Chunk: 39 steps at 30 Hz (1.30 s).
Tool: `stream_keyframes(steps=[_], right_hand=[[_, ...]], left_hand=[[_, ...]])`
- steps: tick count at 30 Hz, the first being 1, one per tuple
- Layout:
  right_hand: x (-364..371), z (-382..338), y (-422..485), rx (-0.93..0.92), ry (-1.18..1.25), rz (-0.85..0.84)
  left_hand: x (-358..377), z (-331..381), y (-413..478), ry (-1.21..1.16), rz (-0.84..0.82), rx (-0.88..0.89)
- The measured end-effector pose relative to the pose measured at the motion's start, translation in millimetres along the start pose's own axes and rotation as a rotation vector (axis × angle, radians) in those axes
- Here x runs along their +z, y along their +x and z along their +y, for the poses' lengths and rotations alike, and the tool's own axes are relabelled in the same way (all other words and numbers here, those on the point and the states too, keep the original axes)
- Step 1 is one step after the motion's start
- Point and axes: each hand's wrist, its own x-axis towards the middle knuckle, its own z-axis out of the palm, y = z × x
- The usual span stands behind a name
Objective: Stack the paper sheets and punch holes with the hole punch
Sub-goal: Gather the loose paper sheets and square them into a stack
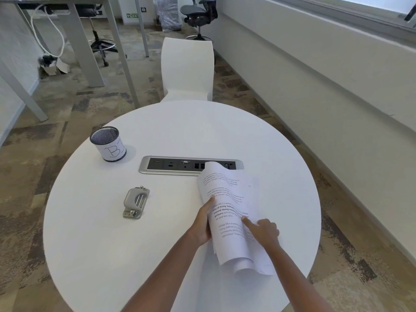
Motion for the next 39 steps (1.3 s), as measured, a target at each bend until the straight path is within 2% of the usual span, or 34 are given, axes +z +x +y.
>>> stream_keyframes(steps=[3, 8, 10, 13, 15, 22, 26, 28, 34, 39], right_hand=[[0.0, 0.3, -1.4, -0.003, 0.019, 0.005], [1.5, 2.4, -2.8, -0.026, 0.001, 0.021], [2.6, 3.0, -2.1, -0.032, 0.003, 0.025], [2.4, 3.4, -2.3, -0.044, 0.002, 0.01], [0.0, 4.4, -1.2, -0.047, 0.029, -0.022], [-7.1, 18.2, -1.3, -0.1, 0.419, -0.028], [-14.2, 11.3, -5.5, -0.095, 0.671, -0.172], [-17.6, 4.0, -6.4, -0.162, 0.71, -0.183], [-31.2, -33.8, -17.8, -0.371, 0.719, 0.051], [-38.2, -58.1, -31.6, -0.529, 0.751, 0.181]], left_hand=[[-4.3, 2.5, -2.7, -0.013, 0.06, 0.004], [-22.5, 13.9, -7.0, 0.134, 0.315, 0.166], [-30.7, 19.3, -8.4, 0.311, 0.428, 0.188], [-42.6, 24.8, -9.0, 0.825, 0.569, 0.206], [-48.3, 25.7, -12.3, 0.961, 0.596, 0.216], [-65.6, 34.6, -27.9, 0.672, 0.535, 0.31], [-67.4, 40.5, -30.5, 0.594, 0.487, 0.357], [-65.1, 44.0, -30.1, 0.597, 0.468, 0.401], [-42.8, 76.2, -28.3, 0.583, 0.424, 0.658], [-21.1, 107.8, -34.2, 0.574, 0.379, 0.87]])
